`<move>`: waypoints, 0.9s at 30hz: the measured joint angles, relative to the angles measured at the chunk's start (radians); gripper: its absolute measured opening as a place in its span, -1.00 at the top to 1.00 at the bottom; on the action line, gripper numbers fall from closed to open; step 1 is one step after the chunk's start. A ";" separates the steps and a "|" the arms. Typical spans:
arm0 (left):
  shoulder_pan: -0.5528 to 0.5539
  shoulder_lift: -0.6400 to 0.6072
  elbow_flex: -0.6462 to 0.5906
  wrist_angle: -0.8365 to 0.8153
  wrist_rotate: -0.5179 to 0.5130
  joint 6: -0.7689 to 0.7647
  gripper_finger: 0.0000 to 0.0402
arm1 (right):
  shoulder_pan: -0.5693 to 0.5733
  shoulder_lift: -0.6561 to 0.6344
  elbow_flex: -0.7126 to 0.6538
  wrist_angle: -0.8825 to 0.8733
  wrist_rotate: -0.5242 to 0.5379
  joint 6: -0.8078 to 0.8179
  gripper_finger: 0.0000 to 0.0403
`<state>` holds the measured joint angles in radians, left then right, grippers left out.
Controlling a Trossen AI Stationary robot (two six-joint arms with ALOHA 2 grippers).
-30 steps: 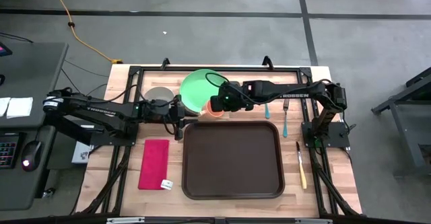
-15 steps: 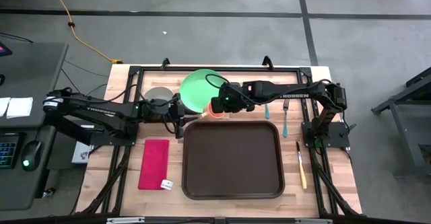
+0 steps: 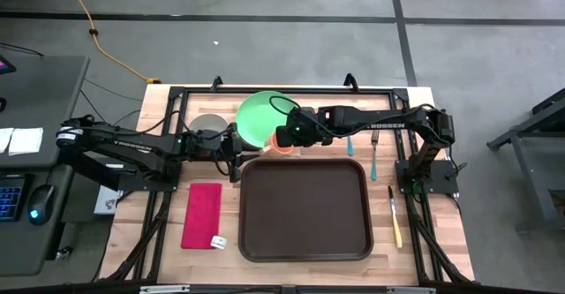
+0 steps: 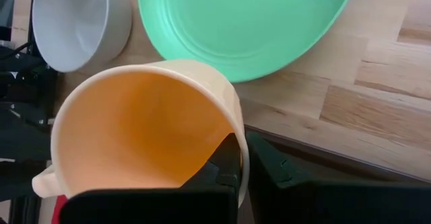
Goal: Set up tray
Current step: Put the orange mug on the top left of the black tray
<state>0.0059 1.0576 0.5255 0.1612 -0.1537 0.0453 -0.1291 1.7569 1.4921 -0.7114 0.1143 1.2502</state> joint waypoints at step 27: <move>0.000 0.001 0.000 0.003 -0.070 0.002 0.44 | 0.018 0.051 0.000 0.098 -0.046 0.034 1.00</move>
<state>0.0055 1.0588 0.5255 0.1638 -0.2241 0.0472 -0.1112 1.8082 1.4921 -0.6136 0.0681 1.2837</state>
